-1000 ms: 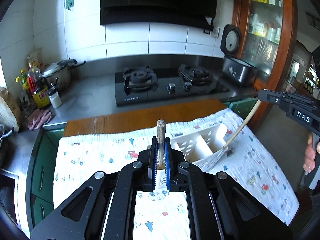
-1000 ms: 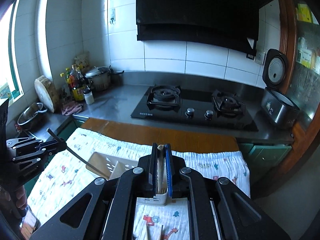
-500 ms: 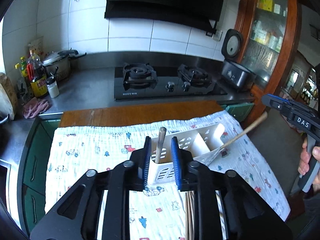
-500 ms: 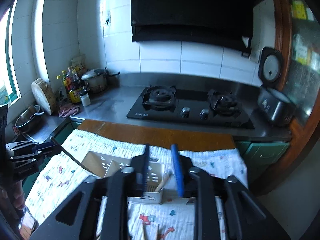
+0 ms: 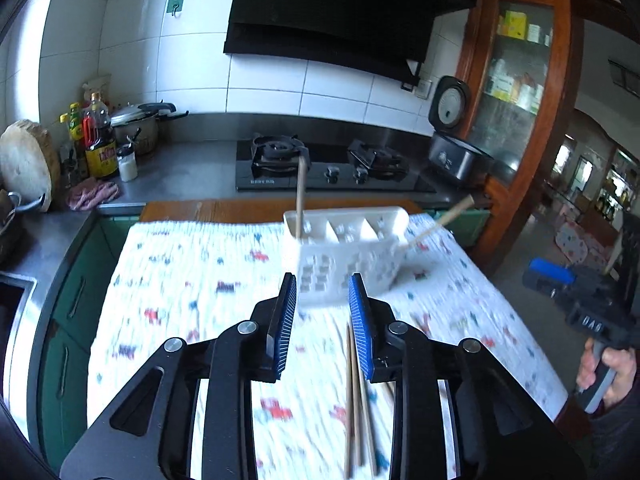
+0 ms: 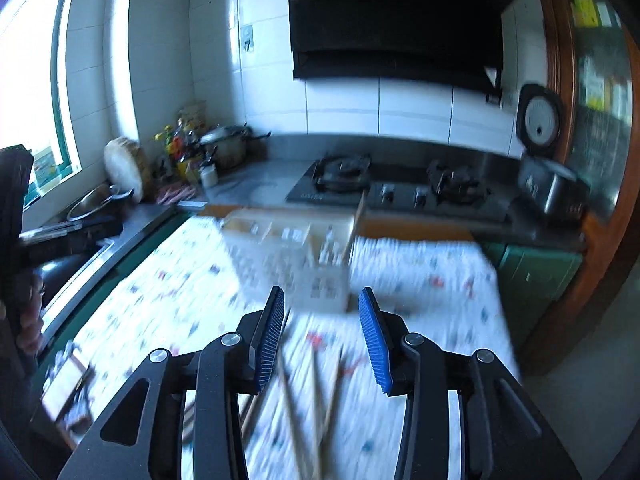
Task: Organize utensils
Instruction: 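Open the left tool releasing its chopstick while the right tool opens and withdraws, then close the left tool on another chopstick while the right tool grasps one too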
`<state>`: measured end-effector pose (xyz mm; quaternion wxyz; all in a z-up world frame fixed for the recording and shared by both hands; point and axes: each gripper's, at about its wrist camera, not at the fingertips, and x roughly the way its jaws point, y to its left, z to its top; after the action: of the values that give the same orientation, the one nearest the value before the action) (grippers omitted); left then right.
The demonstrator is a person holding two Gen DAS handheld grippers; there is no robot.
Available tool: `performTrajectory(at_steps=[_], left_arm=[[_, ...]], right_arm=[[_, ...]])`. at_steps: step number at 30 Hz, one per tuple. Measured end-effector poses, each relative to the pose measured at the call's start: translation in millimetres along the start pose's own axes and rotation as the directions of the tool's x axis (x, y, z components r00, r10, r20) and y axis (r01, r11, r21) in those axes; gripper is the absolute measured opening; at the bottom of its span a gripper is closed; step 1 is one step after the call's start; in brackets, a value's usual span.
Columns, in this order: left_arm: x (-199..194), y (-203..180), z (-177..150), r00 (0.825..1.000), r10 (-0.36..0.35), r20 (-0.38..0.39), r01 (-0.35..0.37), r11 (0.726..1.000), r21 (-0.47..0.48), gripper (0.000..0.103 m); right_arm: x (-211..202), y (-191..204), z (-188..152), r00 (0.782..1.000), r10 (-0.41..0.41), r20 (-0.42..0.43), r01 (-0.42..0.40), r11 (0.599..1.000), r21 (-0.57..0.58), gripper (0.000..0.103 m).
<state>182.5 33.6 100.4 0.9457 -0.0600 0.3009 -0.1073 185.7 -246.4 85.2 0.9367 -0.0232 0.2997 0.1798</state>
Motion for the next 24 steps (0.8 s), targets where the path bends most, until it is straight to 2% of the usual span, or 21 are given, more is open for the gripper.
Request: performTrajectory(at_steps=[7,10,13,18,24], left_arm=[[-14,-5,-66,0.999,-0.036,-0.027,0.035,0.999,-0.03,0.028],[-14,-6,-92,0.997,-0.052,-0.06,0.049,0.998,-0.048,0.027],[-14,-4,-115,0.996,-0.033,-0.079,0.029,0.998,-0.05,0.028],[-7,2,-146,0.99,-0.037,-0.133,0.028,0.997,-0.073,0.027],[-2,9,-166,0.984,-0.031,-0.176,0.017,0.997,-0.077,0.028]], right_arm=[[0,14,-93,0.994,0.053,-0.097,-0.053,0.999,0.001,0.035],[5,21,-131,0.988,0.065,-0.143,-0.067,0.998,-0.005,0.029],[11,26,-155,0.982,0.049,-0.184,-0.057,0.998,-0.04,0.022],[24,34,-170,0.977,0.013,-0.215,-0.037,0.993,-0.109,0.02],[46,33,-175,0.967,-0.006,-0.254,-0.032,0.989,-0.146,0.017]])
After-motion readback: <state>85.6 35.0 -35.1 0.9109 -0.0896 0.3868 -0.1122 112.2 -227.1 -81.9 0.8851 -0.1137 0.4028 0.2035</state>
